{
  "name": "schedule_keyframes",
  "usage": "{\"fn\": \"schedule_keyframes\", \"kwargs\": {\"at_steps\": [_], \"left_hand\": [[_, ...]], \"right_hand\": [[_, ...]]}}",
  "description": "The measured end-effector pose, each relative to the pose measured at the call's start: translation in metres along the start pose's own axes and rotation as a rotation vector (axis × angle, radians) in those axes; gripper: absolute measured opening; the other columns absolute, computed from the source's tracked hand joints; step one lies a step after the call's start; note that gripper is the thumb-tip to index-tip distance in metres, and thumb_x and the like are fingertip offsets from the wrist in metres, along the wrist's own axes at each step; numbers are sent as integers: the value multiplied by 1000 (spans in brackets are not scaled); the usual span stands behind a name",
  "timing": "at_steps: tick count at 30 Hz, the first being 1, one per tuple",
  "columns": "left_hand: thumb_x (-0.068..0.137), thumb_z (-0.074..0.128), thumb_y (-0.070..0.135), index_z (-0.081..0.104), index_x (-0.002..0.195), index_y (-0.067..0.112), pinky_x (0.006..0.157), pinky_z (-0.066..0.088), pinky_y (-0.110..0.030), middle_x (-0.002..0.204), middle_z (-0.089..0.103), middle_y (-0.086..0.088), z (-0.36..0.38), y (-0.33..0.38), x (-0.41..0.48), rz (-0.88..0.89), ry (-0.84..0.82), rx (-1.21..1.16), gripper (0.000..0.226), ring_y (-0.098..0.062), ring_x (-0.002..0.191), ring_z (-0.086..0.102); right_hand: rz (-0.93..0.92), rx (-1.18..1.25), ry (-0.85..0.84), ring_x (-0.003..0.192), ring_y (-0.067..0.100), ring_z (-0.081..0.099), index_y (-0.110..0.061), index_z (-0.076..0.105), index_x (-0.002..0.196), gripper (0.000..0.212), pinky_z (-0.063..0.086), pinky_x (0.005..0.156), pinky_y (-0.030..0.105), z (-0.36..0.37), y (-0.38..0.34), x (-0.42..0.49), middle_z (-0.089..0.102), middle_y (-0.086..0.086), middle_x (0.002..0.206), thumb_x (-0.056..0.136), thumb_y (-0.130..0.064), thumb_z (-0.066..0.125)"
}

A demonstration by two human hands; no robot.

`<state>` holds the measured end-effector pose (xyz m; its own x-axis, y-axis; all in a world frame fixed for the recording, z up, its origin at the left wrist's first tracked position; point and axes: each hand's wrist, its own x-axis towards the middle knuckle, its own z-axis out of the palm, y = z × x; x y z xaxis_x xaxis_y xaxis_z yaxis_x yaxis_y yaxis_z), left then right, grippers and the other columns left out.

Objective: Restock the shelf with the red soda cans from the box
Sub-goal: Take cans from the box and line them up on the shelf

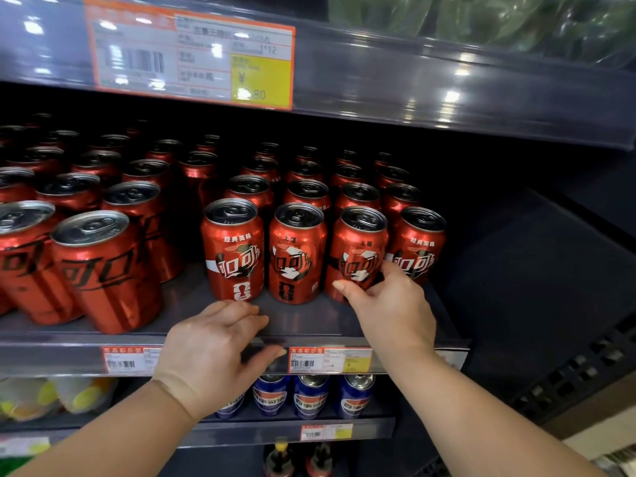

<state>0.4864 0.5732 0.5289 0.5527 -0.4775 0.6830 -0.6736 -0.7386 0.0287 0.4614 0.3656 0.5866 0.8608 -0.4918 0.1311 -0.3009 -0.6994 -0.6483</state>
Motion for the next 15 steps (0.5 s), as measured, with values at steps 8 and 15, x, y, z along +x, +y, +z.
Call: {"fn": "schedule_keyframes", "kwargs": {"at_steps": [8, 15], "left_hand": [[91, 24, 63, 77, 79, 14, 50, 55, -24, 82, 72, 4, -2, 2, 1, -14, -16, -16, 73, -17, 73, 70], [91, 23, 63, 77, 79, 13, 51, 55, -24, 82, 73, 3, -3, 2, 1, -26, -32, -11, 73, -18, 74, 71]], "right_hand": [[-24, 40, 6, 76, 14, 61, -27, 55, 101, 37, 39, 56, 25, 1, 2, 0, 64, -9, 72, 78, -55, 64], [-34, 38, 10, 83, 16, 63, -25, 56, 106, 41, 41, 59, 25, 0, 2, 1, 68, -6, 82, 79, -54, 64]]}}
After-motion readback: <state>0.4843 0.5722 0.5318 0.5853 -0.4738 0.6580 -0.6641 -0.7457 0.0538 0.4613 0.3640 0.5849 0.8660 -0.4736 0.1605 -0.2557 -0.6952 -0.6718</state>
